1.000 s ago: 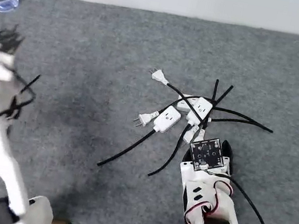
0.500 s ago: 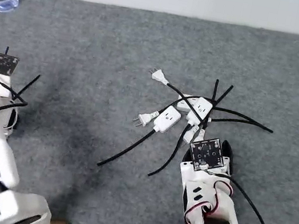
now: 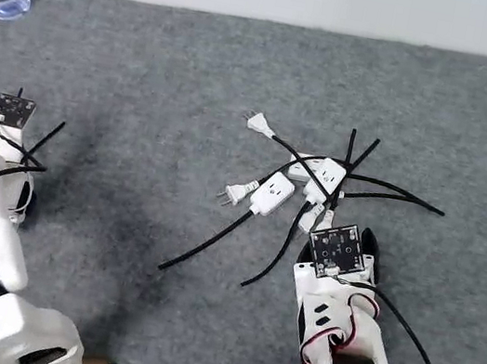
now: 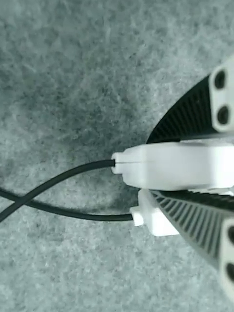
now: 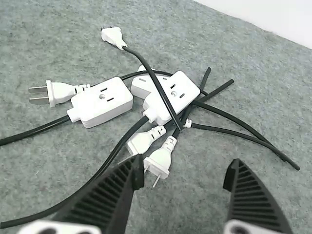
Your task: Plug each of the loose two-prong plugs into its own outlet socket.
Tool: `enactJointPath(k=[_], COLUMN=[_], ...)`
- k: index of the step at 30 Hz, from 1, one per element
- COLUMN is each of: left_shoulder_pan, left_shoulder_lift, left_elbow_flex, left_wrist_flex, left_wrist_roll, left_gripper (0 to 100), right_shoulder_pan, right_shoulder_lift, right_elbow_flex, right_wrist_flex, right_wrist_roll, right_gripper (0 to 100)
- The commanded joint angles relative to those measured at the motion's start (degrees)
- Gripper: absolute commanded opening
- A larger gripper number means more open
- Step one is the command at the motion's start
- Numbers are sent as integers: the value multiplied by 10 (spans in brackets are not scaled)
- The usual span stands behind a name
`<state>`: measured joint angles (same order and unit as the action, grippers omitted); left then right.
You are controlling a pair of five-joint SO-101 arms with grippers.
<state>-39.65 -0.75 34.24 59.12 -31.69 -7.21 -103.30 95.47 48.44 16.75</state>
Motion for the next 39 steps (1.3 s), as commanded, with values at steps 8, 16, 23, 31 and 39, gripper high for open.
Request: enactJointPath(k=[8,16,23,31,39], left_shoulder_pan=[3,1,1,3,124], left_shoulder_lift=[-4,-3,-3,-4,-4], left_elbow_flex=[-42,-101,-121,-156,-302], left_wrist_flex=[23,98,105,117,264], left_wrist_roll=[-1,-1,-3,-1,61], left_gripper=[16,70,202,202,202], right_shoulder_pan=[6,6,6,6,5], right_shoulder_lift=[2,2,2,2,2], right_elbow_flex=[10,10,10,10,10], right_wrist_flex=[-10,-10,-10,-10,-11], right_wrist_roll=[7,7,7,7,6], right_gripper=[277,277,277,277,277])
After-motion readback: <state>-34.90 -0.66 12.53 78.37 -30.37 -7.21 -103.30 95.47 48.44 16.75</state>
